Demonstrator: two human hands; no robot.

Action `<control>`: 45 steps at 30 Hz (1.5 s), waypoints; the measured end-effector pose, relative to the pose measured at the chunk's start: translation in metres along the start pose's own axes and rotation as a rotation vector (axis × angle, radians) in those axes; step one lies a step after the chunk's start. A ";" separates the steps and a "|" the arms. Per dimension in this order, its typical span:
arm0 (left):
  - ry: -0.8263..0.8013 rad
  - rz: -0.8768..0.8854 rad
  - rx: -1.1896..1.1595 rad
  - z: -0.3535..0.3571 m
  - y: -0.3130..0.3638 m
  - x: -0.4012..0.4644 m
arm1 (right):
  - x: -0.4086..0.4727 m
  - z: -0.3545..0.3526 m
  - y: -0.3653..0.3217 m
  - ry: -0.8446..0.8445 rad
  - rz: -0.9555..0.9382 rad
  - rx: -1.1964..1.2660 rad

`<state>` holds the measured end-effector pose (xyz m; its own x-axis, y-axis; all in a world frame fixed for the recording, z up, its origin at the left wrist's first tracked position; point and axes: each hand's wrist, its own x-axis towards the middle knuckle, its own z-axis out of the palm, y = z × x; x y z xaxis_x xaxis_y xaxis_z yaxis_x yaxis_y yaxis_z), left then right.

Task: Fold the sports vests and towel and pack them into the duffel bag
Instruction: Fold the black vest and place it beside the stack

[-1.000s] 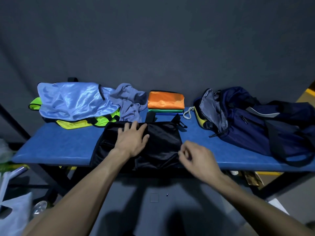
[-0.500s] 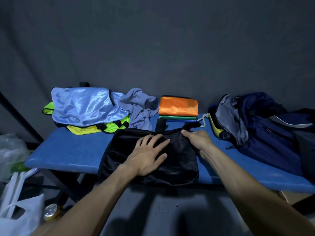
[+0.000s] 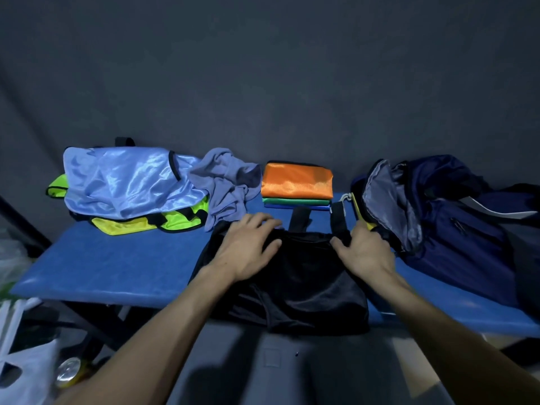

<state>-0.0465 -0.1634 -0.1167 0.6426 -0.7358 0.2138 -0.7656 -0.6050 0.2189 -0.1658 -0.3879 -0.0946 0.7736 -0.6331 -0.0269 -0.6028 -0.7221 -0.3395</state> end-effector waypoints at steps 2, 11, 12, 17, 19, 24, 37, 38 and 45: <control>-0.081 -0.081 0.007 -0.001 -0.012 0.002 | -0.005 -0.002 0.000 0.070 -0.069 -0.123; -0.021 -0.212 -0.063 -0.019 -0.060 0.008 | 0.006 0.020 0.016 0.195 -0.521 -0.236; -0.021 -0.219 -0.066 -0.018 -0.065 0.009 | 0.006 0.021 0.017 0.198 -0.533 -0.239; 0.032 -0.216 0.112 -0.017 -0.057 0.021 | 0.007 0.022 0.020 0.105 -0.529 -0.186; 0.116 -0.152 0.118 -0.019 -0.032 0.027 | 0.008 0.019 0.019 0.030 -0.518 -0.171; 0.057 0.288 -0.134 -0.002 0.040 0.028 | 0.009 0.016 0.013 -0.066 -0.446 -0.189; -0.225 0.211 -0.034 0.035 0.024 0.033 | 0.013 0.018 0.005 -0.099 -0.487 -0.359; -0.217 0.187 -0.028 0.034 0.022 0.035 | 0.014 0.019 0.004 -0.097 -0.476 -0.350; -0.115 0.168 -0.006 0.024 0.012 0.037 | 0.004 0.022 0.006 0.033 -0.551 -0.295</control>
<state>-0.0329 -0.2051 -0.1285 0.4976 -0.8564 0.1377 -0.8613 -0.4690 0.1954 -0.1622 -0.3887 -0.1176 0.9825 -0.1510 0.1087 -0.1495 -0.9885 -0.0215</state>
